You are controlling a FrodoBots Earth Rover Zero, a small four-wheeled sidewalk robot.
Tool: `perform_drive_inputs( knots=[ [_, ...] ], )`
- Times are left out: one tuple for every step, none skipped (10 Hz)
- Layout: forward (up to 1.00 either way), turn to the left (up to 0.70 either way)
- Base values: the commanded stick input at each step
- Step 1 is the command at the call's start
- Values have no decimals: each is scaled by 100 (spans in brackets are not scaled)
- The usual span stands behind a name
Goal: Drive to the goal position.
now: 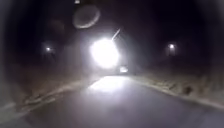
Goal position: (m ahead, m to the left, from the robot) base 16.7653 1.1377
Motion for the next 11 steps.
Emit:
perform_drive_inputs(
  knots=[
    [100, -3],
    [100, -3],
    [100, -3],
    [100, -4],
    [100, -4],
    [100, -3],
    [100, -2],
    [100, 0],
    [100, -2],
    [100, -3],
    [100, -2]
  ],
)
